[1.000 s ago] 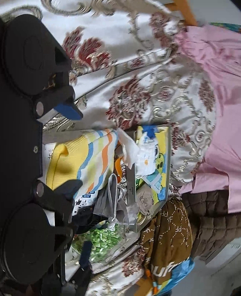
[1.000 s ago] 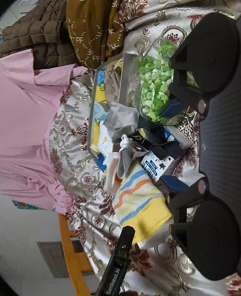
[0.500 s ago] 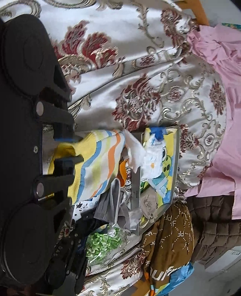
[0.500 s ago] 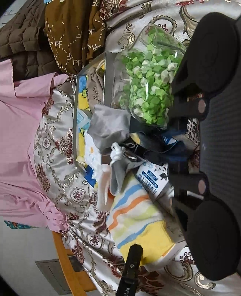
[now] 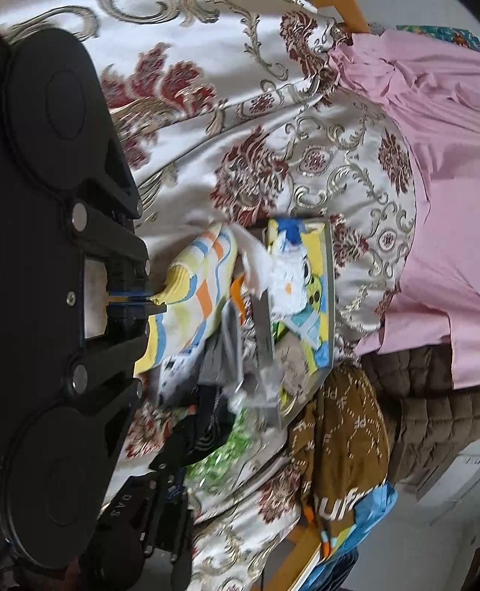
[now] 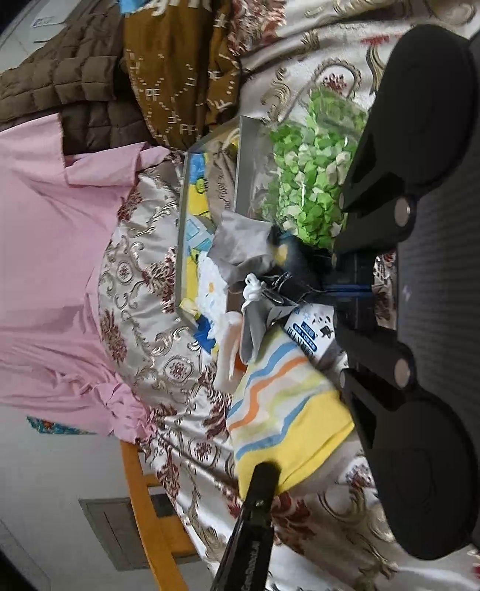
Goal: Organize soft objects
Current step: 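Grasp the yellow striped sock with the left gripper while the right gripper grasps the small dark item, then lift the sock and dark item and carry both toward the cartoon tray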
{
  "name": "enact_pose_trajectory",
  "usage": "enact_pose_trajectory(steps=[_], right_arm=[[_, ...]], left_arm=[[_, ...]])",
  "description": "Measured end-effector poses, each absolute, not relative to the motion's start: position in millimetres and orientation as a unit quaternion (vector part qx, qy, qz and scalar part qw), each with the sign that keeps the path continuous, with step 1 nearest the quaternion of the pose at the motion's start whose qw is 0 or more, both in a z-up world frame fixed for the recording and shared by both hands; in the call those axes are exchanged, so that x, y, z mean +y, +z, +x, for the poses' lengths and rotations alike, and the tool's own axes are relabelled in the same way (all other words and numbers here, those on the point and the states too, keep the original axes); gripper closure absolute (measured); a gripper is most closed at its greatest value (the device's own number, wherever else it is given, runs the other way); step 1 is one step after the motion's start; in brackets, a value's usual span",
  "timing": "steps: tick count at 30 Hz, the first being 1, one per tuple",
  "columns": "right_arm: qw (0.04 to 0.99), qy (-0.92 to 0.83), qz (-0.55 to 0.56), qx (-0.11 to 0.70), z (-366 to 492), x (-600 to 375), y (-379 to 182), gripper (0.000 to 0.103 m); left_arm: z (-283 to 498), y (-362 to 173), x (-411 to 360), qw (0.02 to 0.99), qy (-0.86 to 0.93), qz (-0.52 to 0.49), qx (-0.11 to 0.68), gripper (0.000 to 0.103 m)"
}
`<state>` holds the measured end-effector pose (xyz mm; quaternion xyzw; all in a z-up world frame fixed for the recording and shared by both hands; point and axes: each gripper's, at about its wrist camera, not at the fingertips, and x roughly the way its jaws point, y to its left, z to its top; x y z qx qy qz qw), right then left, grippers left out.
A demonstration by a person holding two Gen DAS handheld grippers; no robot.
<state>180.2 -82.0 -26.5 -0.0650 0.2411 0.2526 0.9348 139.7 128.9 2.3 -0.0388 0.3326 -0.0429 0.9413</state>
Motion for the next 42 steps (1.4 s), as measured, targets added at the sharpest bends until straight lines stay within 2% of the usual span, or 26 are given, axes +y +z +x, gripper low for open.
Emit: enact_pose_trajectory(steps=[9, 22, 32, 42], right_arm=[[0.936, 0.268, -0.082, 0.212, 144.3, -94.8, 6.5, 0.102], [0.946, 0.280, -0.076, 0.141, 113.0, -115.8, 66.8, 0.102], [0.937, 0.315, -0.091, 0.125, 147.2, -125.9, 131.5, 0.102], [0.934, 0.316, -0.092, 0.140, 255.5, -124.9, 179.4, 0.102]], left_arm=[[100.2, 20.6, 106.4, 0.945, -0.010, -0.017, 0.326, 0.102], [85.8, 99.1, 97.8, 0.956, 0.000, 0.022, 0.291, 0.102], [130.7, 166.1, 98.0, 0.960, -0.011, -0.007, 0.279, 0.102], [239.2, 212.4, 93.4, 0.966, -0.045, -0.016, 0.252, 0.102]])
